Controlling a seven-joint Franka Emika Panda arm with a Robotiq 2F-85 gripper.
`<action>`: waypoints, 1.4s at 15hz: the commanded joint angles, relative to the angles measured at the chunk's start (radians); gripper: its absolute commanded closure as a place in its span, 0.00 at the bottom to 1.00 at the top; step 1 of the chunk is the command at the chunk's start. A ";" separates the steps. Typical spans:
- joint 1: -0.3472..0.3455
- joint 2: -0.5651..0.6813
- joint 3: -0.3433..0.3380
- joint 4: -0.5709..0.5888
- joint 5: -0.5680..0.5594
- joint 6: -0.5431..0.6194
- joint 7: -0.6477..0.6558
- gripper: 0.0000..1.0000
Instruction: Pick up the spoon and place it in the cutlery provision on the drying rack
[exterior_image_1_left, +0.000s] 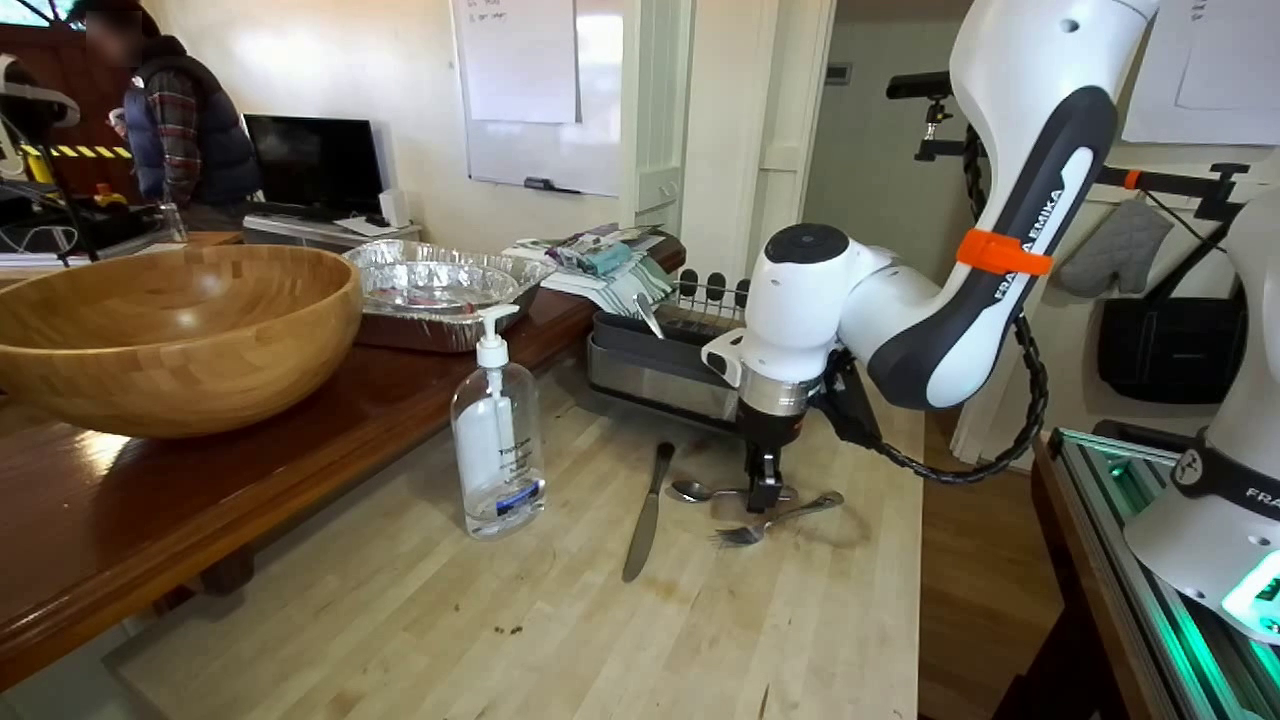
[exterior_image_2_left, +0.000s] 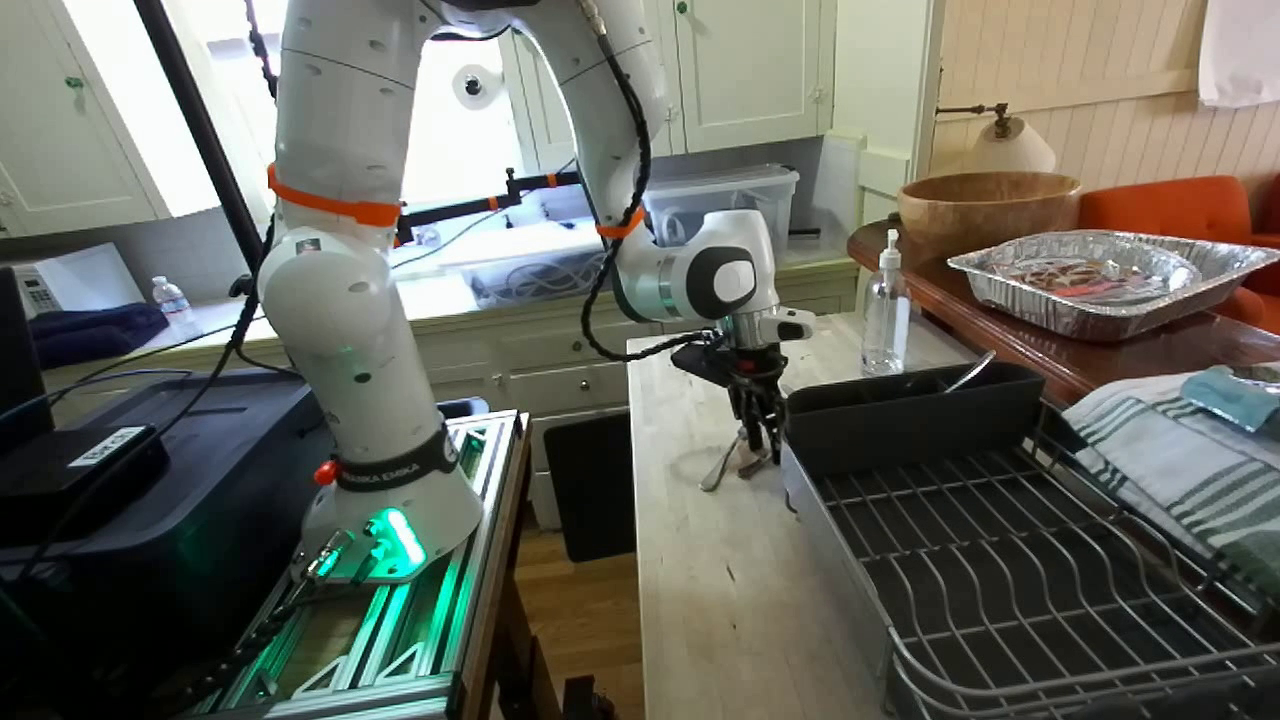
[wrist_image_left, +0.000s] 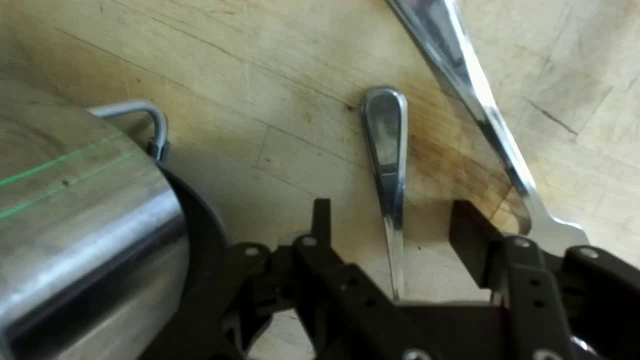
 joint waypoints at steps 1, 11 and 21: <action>0.020 0.035 -0.016 0.012 -0.019 0.029 0.028 0.46; 0.022 0.055 -0.013 0.023 -0.009 0.057 0.021 1.00; 0.033 -0.027 0.005 -0.002 -0.014 0.026 0.002 0.96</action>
